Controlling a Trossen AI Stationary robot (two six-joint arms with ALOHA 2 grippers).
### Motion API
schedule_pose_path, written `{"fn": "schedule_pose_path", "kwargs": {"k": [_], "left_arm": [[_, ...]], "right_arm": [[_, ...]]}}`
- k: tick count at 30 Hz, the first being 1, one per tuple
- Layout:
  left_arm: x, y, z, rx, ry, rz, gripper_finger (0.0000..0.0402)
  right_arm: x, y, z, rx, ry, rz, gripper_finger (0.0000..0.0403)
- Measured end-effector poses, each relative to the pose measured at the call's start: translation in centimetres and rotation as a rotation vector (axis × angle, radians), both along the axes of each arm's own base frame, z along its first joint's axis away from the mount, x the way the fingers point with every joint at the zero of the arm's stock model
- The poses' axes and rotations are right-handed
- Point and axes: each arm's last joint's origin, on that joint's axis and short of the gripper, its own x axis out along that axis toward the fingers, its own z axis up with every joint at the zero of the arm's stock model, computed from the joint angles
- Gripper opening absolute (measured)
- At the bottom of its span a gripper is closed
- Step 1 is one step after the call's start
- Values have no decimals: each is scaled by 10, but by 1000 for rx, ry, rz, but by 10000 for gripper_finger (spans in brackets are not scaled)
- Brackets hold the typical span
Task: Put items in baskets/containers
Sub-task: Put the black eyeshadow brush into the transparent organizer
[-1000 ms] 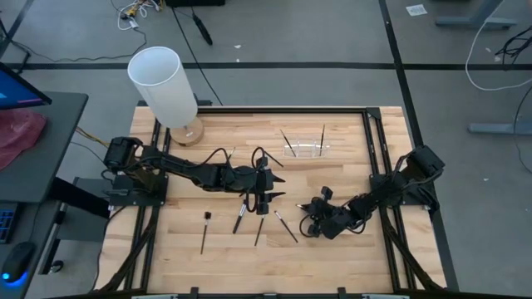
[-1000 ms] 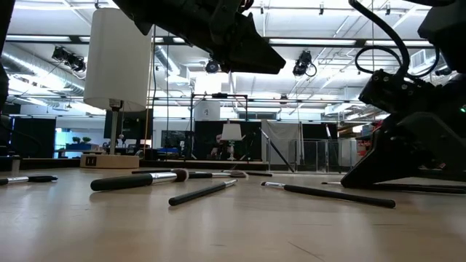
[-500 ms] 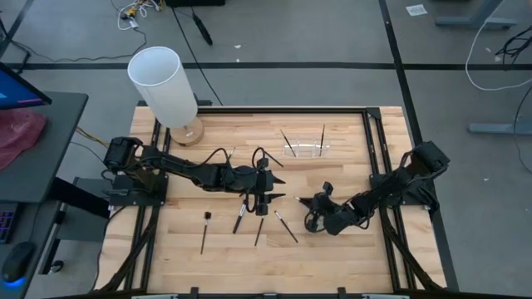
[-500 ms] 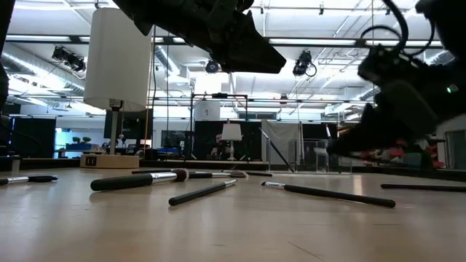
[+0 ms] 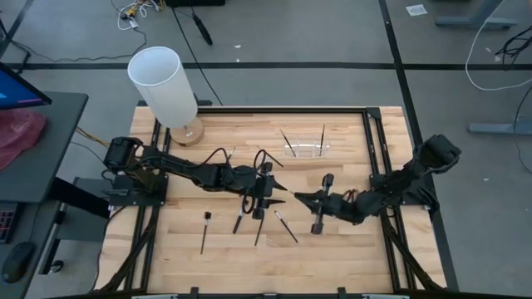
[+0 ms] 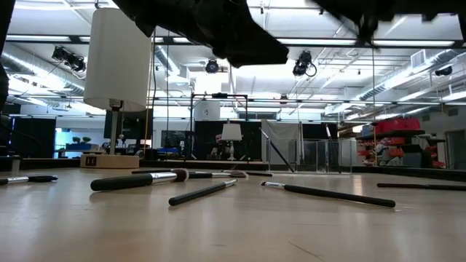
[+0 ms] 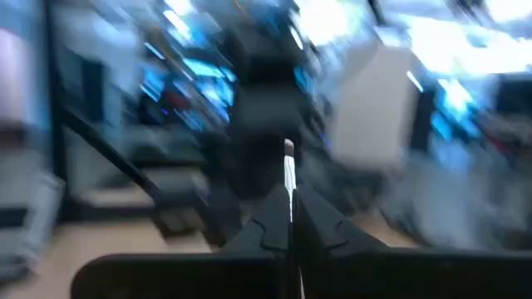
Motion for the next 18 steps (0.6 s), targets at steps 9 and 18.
{"fn": "schedule_pose_path", "kwargs": {"k": [9, 18], "left_arm": [[15, -8, 8, -28, -307, -164, 183], [12, -20, 26, -64, -487, -209, 183]], "right_arm": [[14, -9, 32, -239, -292, 254, 5], [33, -7, 37, -354, -298, 295, 4]]}}
